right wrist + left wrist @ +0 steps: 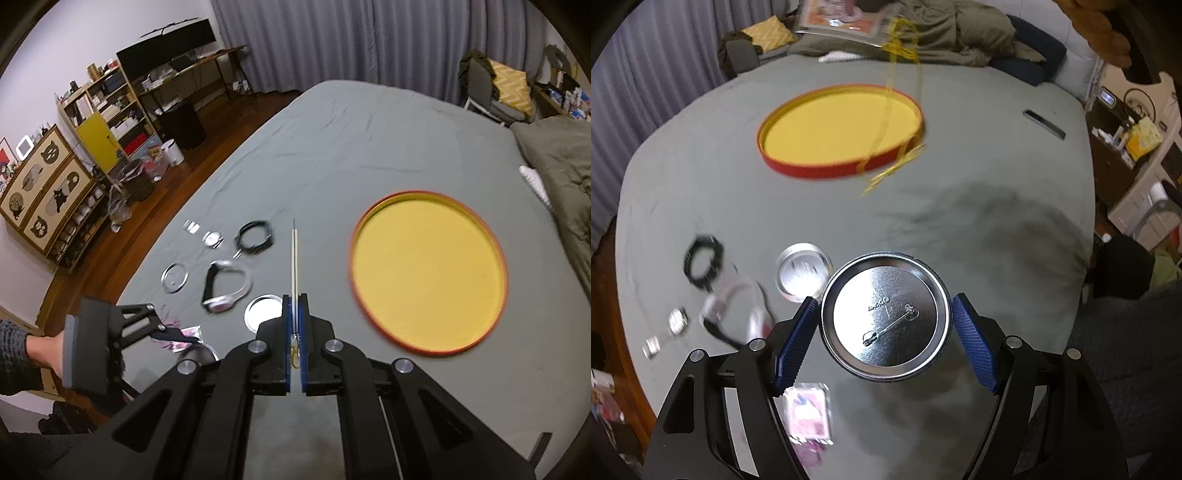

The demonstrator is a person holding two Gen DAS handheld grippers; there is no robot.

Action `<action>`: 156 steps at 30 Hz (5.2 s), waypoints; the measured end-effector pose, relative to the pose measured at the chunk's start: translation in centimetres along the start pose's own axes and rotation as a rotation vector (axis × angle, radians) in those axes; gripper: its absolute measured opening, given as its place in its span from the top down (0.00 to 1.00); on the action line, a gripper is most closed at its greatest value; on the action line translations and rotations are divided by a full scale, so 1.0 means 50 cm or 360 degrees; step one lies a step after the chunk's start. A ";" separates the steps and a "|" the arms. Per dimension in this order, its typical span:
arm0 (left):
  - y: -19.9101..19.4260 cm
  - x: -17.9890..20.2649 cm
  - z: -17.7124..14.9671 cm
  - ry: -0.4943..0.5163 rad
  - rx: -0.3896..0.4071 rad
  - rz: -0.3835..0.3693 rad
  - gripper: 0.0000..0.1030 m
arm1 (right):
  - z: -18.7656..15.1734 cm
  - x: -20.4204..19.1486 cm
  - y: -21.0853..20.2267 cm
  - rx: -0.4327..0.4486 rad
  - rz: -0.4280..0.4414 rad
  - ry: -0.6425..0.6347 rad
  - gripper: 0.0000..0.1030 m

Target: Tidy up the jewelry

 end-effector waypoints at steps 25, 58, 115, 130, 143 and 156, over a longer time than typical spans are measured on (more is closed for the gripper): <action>0.163 0.003 -0.163 -0.0108 -0.0139 0.0047 0.30 | -0.235 0.000 0.327 -0.0436 0.0225 0.0157 0.96; 0.098 -0.157 -0.226 -0.0920 -0.0036 0.0666 0.06 | -0.247 -0.008 0.317 -0.0329 0.0009 -0.0382 0.29; 0.136 -0.326 -0.297 -0.1410 0.0046 0.1054 0.05 | -0.312 -0.024 0.373 0.0042 0.0017 -0.0485 0.07; 0.138 -0.326 -0.295 -0.1414 0.0053 0.1049 0.05 | -0.312 -0.024 0.373 0.0041 0.0017 -0.0485 0.07; 0.139 -0.325 -0.291 -0.1416 0.0056 0.1045 0.05 | -0.312 -0.024 0.373 0.0041 0.0017 -0.0485 0.07; 0.140 -0.321 -0.291 -0.1422 0.0058 0.1043 0.05 | -0.312 -0.024 0.373 0.0041 0.0018 -0.0485 0.07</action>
Point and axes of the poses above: each gripper's, at about its wrist camera, not at the fingertips, and y roughly the way its jaws point, x to its right, z to its top, the point moved 5 cm from there along y, roughly the way its jaws point, and after that the axes turned 4 degrees about z, right-handed, at the moved point
